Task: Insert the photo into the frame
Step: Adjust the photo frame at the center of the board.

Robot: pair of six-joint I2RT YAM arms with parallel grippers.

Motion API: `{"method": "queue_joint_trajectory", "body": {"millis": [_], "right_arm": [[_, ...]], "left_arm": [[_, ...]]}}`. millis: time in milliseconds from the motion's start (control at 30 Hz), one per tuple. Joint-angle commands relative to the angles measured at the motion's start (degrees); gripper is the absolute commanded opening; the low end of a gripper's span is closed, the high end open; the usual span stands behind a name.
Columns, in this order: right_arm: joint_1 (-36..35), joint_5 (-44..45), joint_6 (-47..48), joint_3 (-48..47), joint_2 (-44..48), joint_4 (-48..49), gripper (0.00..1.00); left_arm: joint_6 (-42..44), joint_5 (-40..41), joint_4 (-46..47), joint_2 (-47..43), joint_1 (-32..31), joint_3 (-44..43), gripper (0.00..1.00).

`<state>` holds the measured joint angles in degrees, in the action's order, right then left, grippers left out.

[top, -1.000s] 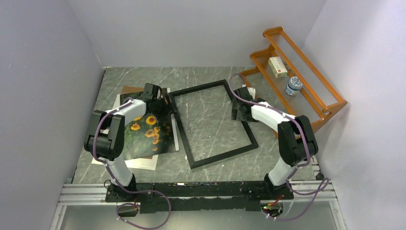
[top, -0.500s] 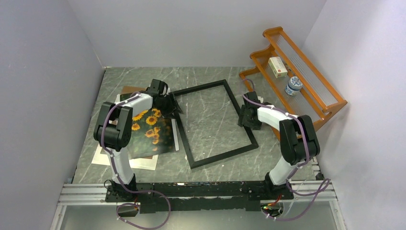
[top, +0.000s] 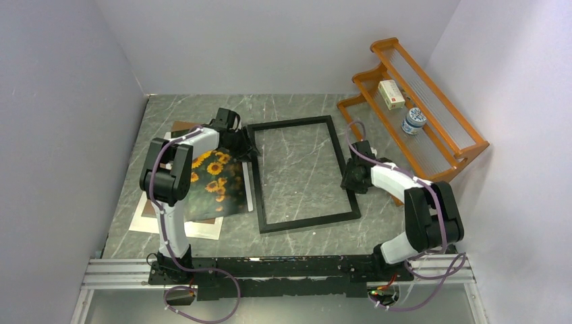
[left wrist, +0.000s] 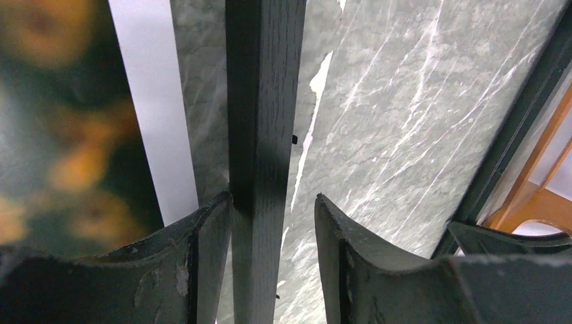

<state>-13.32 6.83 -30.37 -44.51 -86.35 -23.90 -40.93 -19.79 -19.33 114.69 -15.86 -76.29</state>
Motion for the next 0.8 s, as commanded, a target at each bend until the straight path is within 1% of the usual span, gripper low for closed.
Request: {"method": "queue_joint_trajectory", "body": {"millis": [0, 67, 167, 300, 433, 600, 767], "right_arm": [[-0.13, -3.29, -3.73, 2.68, 3.22, -1.00, 0.38], [-0.13, -3.15, -4.23, 3.60, 4.47, -1.51, 0.38], [-0.13, -2.45, -4.73, 5.19, 6.35, -1.54, 0.38], [-0.13, -0.77, -5.65, 6.62, 7.50, -1.73, 0.39], [-0.14, 0.66, -5.84, 6.66, 8.13, -1.89, 0.46], [-0.13, 0.48, -5.67, 4.44, 9.56, -1.78, 0.56], [-0.14, 1.09, -4.31, 1.02, 9.79, -2.00, 0.62]], "left_arm": [[1.10, -2.08, 2.03, -0.03, -1.02, -2.46, 0.53], [1.18, 0.18, 1.29, -0.31, -1.02, -2.09, 0.53], [0.45, 3.77, -0.43, -0.88, -1.02, -2.13, 0.51], [0.06, 5.15, -0.08, -2.15, -1.02, -2.12, 0.51], [1.55, 7.81, -2.62, -4.07, -1.02, -3.10, 0.53], [3.85, 10.51, -5.62, -7.31, -1.02, -3.82, 0.57], [5.38, 13.22, -7.19, -10.77, -0.76, -3.50, 0.61]]}}
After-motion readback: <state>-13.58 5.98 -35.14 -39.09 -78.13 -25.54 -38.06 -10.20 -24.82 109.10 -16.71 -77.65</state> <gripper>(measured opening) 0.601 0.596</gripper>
